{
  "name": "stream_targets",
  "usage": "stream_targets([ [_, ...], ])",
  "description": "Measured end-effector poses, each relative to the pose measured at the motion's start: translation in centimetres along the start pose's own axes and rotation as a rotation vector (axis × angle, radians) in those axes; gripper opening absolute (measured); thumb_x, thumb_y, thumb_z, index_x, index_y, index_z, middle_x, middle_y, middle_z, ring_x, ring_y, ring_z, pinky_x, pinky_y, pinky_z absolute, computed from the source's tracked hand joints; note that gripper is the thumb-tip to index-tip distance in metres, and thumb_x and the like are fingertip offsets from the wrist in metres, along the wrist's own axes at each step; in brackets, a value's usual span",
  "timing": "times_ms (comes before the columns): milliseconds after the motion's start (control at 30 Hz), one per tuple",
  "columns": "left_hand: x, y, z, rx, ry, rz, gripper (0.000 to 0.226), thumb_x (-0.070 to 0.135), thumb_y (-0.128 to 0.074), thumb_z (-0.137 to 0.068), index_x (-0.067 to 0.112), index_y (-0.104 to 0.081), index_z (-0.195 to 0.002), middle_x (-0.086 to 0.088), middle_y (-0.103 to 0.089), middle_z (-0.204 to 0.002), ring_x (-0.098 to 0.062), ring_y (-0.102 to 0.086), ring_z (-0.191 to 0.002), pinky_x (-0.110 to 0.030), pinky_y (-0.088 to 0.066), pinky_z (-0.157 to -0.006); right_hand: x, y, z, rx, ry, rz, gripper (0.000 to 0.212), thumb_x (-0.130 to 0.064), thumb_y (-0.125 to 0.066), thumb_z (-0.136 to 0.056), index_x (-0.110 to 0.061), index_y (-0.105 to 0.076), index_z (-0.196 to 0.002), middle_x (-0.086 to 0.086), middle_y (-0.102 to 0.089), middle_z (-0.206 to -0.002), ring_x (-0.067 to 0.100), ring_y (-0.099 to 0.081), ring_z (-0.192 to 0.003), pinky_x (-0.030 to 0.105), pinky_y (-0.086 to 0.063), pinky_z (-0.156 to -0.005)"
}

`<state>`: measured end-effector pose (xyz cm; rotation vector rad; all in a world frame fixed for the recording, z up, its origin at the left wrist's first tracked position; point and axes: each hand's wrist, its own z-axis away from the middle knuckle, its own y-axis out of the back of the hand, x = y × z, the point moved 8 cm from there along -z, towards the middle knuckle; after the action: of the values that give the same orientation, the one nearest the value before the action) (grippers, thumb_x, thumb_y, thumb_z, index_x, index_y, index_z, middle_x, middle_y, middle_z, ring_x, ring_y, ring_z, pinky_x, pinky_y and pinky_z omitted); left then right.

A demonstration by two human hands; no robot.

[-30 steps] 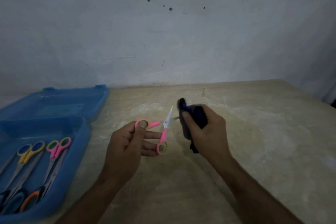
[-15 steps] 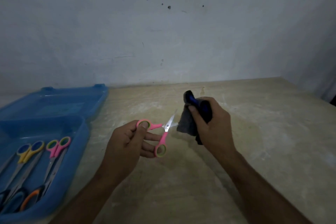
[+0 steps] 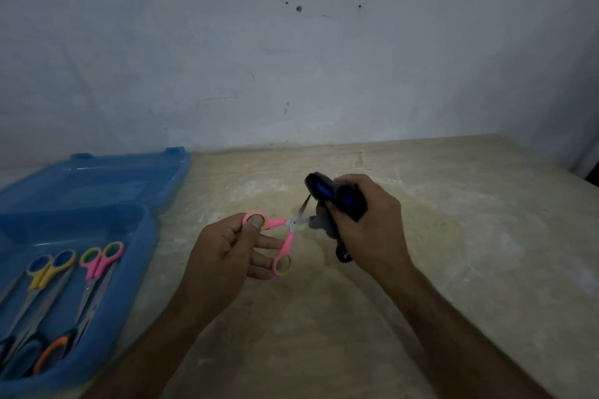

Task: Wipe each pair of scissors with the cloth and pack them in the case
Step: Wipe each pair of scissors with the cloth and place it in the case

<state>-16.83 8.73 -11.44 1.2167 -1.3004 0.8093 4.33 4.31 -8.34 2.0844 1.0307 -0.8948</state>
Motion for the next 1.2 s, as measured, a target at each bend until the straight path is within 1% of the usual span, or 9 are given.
stream_targets([
  [200,0.8,-0.6,0.7,-0.044,-0.061,-0.063,0.025,0.021,-0.046,-0.105,0.017,-0.071,-0.104,-0.006,-0.079,-0.079,-0.027,-0.073,-0.055,-0.037,-0.061,-0.049,-1.3,-3.2,1.2,-0.137,0.151,0.222,0.029,-0.006,-0.075,-0.082,-0.016,-0.065,-0.107,-0.009,-0.064,-0.096,0.003,-0.06,-0.084,0.012,-0.048,-0.076],
  [400,0.5,0.2,0.3,0.01,-0.046,-0.083,0.025,0.022,-0.047,-0.105,0.013,-0.071,-0.107,-0.006,-0.079,-0.08,-0.028,-0.073,-0.056,-0.039,-0.059,-0.045,1.8,1.1,-0.6,0.096,-0.01,0.14,0.021,-0.013,-0.072,-0.089,-0.022,-0.063,-0.106,0.004,-0.071,-0.085,0.022,-0.071,-0.073,0.048,-0.058,-0.066],
  [500,0.6,0.4,0.5,0.046,-0.065,-0.117,0.025,0.028,-0.048,-0.104,0.018,-0.071,-0.104,-0.003,-0.079,-0.079,-0.024,-0.074,-0.057,-0.038,-0.058,-0.045,-0.7,-0.4,0.5,0.02,0.074,0.102,0.025,-0.018,-0.072,-0.083,-0.02,-0.062,-0.107,0.001,-0.07,-0.091,0.018,-0.071,-0.078,0.04,-0.06,-0.07],
  [600,1.4,-0.4,0.9,-0.012,-0.14,-0.19,0.026,0.032,-0.047,-0.102,0.022,-0.071,-0.105,0.002,-0.079,-0.079,-0.018,-0.074,-0.058,-0.03,-0.056,-0.042,-2.2,-3.2,1.4,-0.142,0.151,0.154,0.022,-0.014,-0.07,-0.086,-0.023,-0.061,-0.104,-0.011,-0.065,-0.091,0.004,-0.066,-0.082,0.017,-0.053,-0.072],
  [800,1.2,-0.7,0.9,-0.06,-0.114,-0.122,0.024,0.019,-0.048,-0.104,0.012,-0.071,-0.106,-0.003,-0.079,-0.081,-0.024,-0.073,-0.055,-0.035,-0.054,-0.038,0.2,0.6,-0.4,0.105,0.062,0.227,0.025,0.002,-0.072,-0.085,-0.009,-0.064,-0.106,0.002,-0.068,-0.09,0.005,-0.064,-0.076,0.017,-0.049,-0.072],
  [900,0.8,-0.5,0.7,-0.014,-0.067,-0.11,0.023,0.021,-0.049,-0.105,0.014,-0.071,-0.105,-0.003,-0.079,-0.08,-0.026,-0.074,-0.056,-0.033,-0.052,-0.036,0.6,1.7,-0.6,0.154,0.016,0.124,0.026,-0.006,-0.071,-0.086,-0.017,-0.061,-0.108,0.005,-0.071,-0.087,0.017,-0.072,-0.075,0.04,-0.058,-0.069],
  [967,0.7,-0.4,0.7,-0.006,-0.06,-0.101,0.025,0.025,-0.048,-0.105,0.016,-0.071,-0.104,-0.002,-0.079,-0.08,-0.026,-0.074,-0.057,-0.032,-0.051,-0.036,-0.5,0.6,0.1,0.064,0.063,0.132,0.03,-0.013,-0.072,-0.082,-0.02,-0.062,-0.109,0.003,-0.069,-0.096,0.019,-0.07,-0.083,0.039,-0.058,-0.073],
  [1067,1.3,-0.8,1.0,-0.052,-0.099,-0.14,0.027,0.033,-0.047,-0.102,0.021,-0.071,-0.104,0.002,-0.079,-0.081,-0.021,-0.075,-0.057,-0.031,-0.051,-0.035,-2.0,-3.0,1.5,-0.156,0.149,0.197,0.032,-0.008,-0.075,-0.081,-0.016,-0.064,-0.11,-0.003,-0.065,-0.102,0.006,-0.062,-0.089,0.018,-0.052,-0.079],
  [1200,1.3,-1.0,1.0,-0.075,-0.101,-0.131,0.025,0.023,-0.047,-0.105,0.016,-0.071,-0.106,0.0,-0.08,-0.083,-0.021,-0.075,-0.058,-0.027,-0.047,-0.033,0.2,-0.7,-0.1,0.002,0.053,0.252,0.028,-0.008,-0.067,-0.08,-0.018,-0.062,-0.106,0.003,-0.067,-0.093,0.021,-0.068,-0.078,0.041,-0.057,-0.071],
])
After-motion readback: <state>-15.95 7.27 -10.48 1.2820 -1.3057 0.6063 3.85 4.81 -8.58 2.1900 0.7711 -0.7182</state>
